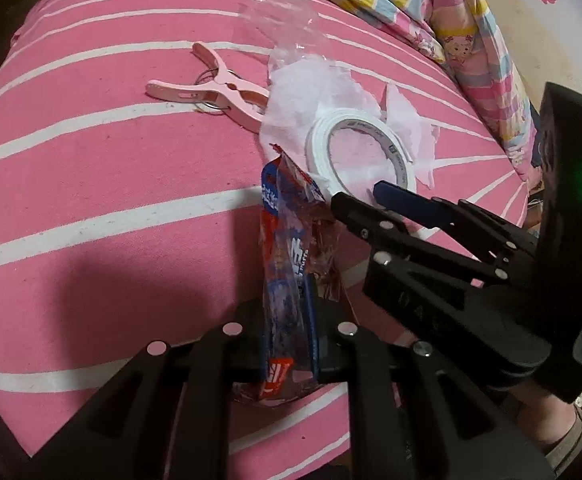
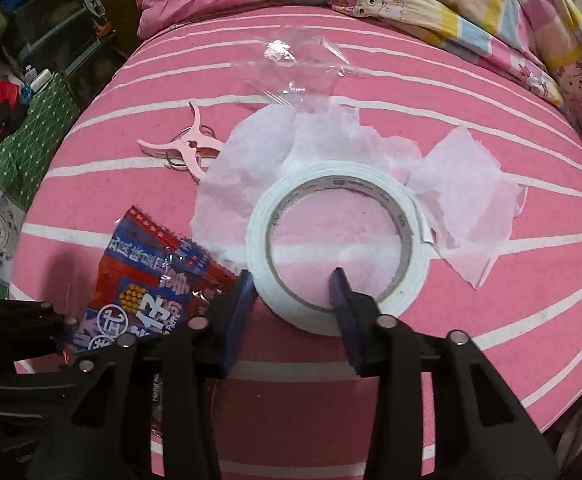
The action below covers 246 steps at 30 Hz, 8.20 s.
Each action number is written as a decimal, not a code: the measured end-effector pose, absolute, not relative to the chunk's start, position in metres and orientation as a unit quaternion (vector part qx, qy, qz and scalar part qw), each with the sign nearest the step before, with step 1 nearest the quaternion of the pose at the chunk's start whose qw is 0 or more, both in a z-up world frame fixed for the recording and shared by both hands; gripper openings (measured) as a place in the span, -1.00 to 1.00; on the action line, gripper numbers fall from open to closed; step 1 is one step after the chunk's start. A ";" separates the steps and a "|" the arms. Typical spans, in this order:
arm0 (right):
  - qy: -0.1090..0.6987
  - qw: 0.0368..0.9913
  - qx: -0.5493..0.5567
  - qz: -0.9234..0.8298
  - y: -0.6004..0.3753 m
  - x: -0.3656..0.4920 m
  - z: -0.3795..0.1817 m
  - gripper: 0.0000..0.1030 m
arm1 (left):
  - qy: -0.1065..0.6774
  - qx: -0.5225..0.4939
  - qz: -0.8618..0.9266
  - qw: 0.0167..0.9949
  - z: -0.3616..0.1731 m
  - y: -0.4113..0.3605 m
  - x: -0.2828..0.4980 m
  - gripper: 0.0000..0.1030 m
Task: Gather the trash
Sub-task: 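Grasp the red snack packet with the left tool while the right tool grasps the white tape roll, then carry the red packet with the left tool while the right tool carries the tape roll to the bin, then open both tools over the bin to drop the packet and tape roll, then move both tools back toward the white tissues on the bed, then grasp one white tissue with the left tool while the right tool grasps another tissue, then carry the tissues with both tools over the bin, then open both tools over the bin to drop the tissues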
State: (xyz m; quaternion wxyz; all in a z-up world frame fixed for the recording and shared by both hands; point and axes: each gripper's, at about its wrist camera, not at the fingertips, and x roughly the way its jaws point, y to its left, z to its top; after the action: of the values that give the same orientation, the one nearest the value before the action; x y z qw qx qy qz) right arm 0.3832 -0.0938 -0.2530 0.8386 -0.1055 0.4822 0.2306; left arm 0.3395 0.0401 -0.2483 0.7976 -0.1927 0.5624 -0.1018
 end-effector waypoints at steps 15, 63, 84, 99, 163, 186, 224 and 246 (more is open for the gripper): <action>0.469 0.835 -0.190 0.214 -0.074 0.377 -0.260 -0.53 | 0.568 -0.207 -0.090 0.791 -0.248 0.049 0.333 -0.74; 0.420 0.883 0.191 0.089 -0.386 0.082 -0.245 -0.71 | 0.578 -0.135 -0.249 0.765 -0.229 -0.202 0.182 -0.83; 0.534 0.822 0.198 -0.032 -0.457 0.071 -0.368 -0.37 | 0.658 0.050 -0.294 0.691 -0.372 -0.328 0.183 -0.18; 0.500 0.841 0.199 -0.063 -0.451 0.067 -0.331 0.20 | 0.633 -0.023 -0.275 0.723 -0.335 -0.297 0.194 0.43; 0.421 0.902 -0.015 0.096 -0.188 0.435 -0.269 -0.98 | 0.472 -0.117 -0.052 0.872 -0.256 -0.025 0.397 -0.99; 0.360 0.926 0.077 0.090 -0.267 0.240 -0.179 -0.98 | 0.454 -0.171 -0.128 0.865 -0.198 -0.058 0.261 -1.00; 0.472 0.844 0.239 -0.091 -0.455 -0.017 -0.343 -0.97 | 0.629 0.052 -0.318 0.707 -0.322 -0.322 0.112 -0.99; 0.561 0.780 0.254 -0.108 -0.468 0.021 -0.438 -0.97 | 0.685 0.148 -0.320 0.638 -0.419 -0.375 0.132 -0.92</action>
State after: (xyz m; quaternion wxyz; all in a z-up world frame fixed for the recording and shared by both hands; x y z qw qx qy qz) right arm 0.0213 -0.4675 -0.4383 0.7804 0.2543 0.5609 -0.1082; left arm 0.1315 -0.3750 -0.4192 0.6378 0.1475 0.6850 -0.3196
